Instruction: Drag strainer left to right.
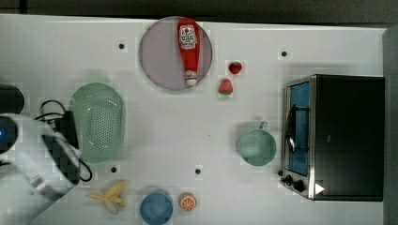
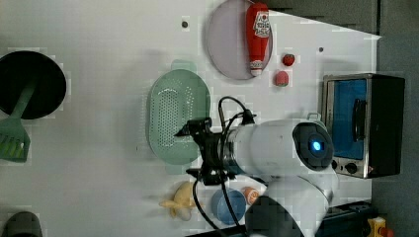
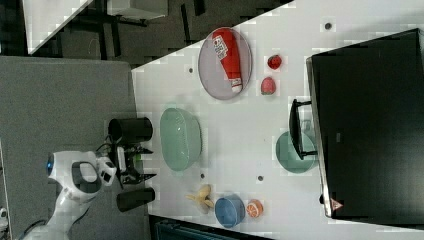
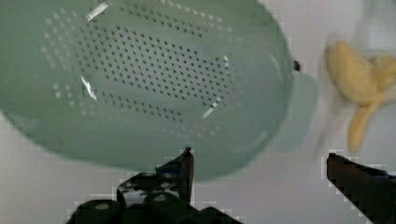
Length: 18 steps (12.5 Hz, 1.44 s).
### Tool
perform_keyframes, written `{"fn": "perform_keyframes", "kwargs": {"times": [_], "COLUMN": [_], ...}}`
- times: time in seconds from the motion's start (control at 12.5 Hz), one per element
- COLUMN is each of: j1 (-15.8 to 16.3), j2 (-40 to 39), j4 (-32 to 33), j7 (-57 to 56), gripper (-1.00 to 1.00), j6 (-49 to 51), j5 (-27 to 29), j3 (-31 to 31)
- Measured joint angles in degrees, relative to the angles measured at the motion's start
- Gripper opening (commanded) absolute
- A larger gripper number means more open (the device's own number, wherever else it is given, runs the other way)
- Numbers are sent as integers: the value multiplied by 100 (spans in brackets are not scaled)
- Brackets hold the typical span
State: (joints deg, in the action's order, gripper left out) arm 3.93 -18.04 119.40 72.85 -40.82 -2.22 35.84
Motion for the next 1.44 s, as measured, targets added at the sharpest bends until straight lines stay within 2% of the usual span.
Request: {"fn": "perform_keyframes", "kwargs": {"times": [0.4,0.64,0.88,1.04,1.44], "j1": [-143,-148,46,31,46], "j2": [-1133,-1200,-1228,-1220,-1332], "j4": [134,436,481,627,906], "j7": [353,476,526,526,571], "gripper": [100,100,100,100,100], "j6": [-1206,-1351,-1698,-1816,-2028], "j5": [-335,-571,-819,-688,-858], "j3": [-285,-353,-585,-699,-1140]}}
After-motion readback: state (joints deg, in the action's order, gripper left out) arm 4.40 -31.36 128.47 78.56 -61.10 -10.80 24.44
